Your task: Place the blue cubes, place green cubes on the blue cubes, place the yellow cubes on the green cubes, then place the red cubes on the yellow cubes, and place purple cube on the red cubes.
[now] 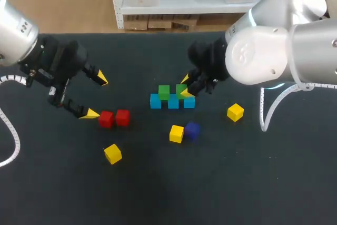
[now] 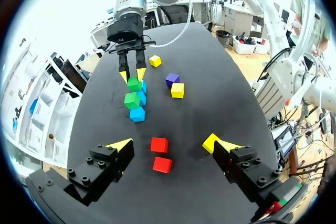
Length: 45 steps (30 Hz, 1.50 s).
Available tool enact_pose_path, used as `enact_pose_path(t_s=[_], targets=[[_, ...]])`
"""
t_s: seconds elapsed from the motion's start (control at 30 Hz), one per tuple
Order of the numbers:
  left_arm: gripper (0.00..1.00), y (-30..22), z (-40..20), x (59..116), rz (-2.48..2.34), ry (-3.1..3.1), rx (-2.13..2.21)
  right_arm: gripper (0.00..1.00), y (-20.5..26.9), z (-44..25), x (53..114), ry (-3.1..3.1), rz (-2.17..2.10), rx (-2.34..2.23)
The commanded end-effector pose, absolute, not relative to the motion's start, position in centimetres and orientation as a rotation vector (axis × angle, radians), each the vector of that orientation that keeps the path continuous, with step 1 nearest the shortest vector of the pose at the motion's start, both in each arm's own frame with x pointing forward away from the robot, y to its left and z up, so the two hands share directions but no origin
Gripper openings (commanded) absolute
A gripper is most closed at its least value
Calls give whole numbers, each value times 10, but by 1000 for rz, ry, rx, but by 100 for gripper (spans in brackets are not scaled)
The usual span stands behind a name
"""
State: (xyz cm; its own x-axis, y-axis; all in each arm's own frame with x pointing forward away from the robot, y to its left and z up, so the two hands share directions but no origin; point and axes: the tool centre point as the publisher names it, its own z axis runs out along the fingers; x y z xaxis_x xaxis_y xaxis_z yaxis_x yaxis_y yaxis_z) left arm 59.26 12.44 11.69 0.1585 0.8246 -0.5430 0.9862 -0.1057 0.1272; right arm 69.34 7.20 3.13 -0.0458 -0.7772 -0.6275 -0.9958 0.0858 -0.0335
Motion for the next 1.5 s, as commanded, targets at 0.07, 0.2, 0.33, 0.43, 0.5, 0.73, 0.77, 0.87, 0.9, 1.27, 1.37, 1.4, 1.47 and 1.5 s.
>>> enact_pose_path(t_s=[0.07,0.2,0.33,0.43,0.5,0.73,0.77,0.87,0.9,1.27,1.37,1.4,1.47,1.5], targets=[[100,126,116,592,-470,1709,1982,0,73,30,694,1879,583,-1741],[100,126,116,592,-470,1709,1982,0,73,27,694,1882,586,-1742],[100,126,116,592,-470,1709,1982,0,74,27,695,1883,589,-1742],[100,126,116,592,-470,1709,1982,0,74,26,696,1883,589,-1739],[100,126,116,592,-470,1709,1982,0,73,26,696,1884,590,-1738],[100,126,116,592,-470,1709,1982,0,73,26,698,1886,593,-1737],[100,126,116,592,-470,1709,1982,0,72,25,698,1886,592,-1736],[100,126,116,592,-470,1709,1982,0,72,25,699,1888,593,-1734],[100,126,116,592,-470,1709,1982,0,72,25,700,1888,593,-1733],[100,126,116,592,-470,1709,1982,0,74,24,699,1885,606,-1736],[100,126,116,592,-470,1709,1982,0,74,24,699,1887,605,-1734],[100,126,116,592,-470,1709,1982,0,73,24,700,1888,604,-1734],[100,126,116,592,-470,1709,1982,0,73,23,700,1891,604,-1732],[100,126,116,592,-470,1709,1982,0,73,23,700,1892,605,-1731]])
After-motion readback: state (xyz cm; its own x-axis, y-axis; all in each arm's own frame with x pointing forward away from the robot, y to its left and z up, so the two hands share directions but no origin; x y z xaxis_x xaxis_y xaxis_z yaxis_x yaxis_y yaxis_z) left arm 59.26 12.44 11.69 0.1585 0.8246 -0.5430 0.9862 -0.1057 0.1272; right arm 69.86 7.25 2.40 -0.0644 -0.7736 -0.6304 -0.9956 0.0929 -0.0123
